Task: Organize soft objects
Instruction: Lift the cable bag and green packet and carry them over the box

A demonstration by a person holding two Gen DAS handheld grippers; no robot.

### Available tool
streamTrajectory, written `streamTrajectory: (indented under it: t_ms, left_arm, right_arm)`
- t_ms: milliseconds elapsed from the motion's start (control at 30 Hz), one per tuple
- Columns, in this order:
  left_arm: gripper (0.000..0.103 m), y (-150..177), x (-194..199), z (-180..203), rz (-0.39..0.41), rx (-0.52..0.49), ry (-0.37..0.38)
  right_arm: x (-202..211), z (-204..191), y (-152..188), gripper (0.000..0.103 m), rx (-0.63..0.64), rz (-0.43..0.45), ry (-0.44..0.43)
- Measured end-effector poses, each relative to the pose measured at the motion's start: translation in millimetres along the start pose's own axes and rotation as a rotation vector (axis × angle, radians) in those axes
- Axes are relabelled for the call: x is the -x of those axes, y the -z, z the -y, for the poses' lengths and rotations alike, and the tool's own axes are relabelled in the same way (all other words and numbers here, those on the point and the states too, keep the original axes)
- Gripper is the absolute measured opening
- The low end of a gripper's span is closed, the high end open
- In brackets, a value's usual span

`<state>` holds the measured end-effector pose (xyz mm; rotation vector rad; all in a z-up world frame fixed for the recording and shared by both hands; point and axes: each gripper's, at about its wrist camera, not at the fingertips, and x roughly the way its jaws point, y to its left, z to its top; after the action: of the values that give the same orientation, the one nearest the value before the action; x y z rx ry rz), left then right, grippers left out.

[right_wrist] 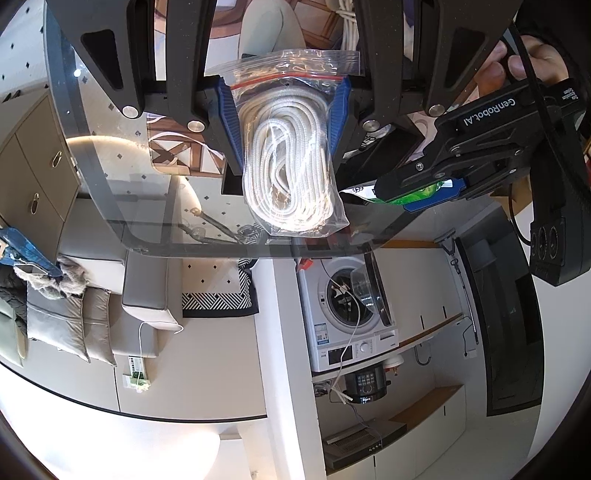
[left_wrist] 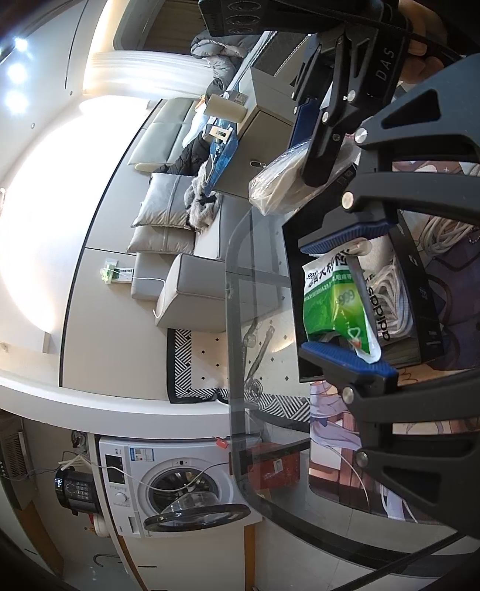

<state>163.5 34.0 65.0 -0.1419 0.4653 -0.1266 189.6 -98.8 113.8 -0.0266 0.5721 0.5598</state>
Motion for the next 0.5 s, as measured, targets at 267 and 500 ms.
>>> streamTrajectory:
  t_ms: [267,500]
  left_arm:
    - [0.049,-0.1,-14.4,-1.6,-0.025,0.006,-0.004]
    - [0.049,3.6,-24.3,-3.4,-0.045,0.013,-0.002]
  right_arm:
    - [-18.9,2.7,0.0,0.042,0.026,-0.036,0.009]
    - [-31.4,3.2,-0.2,0.042,0.040,-0.063,0.016]
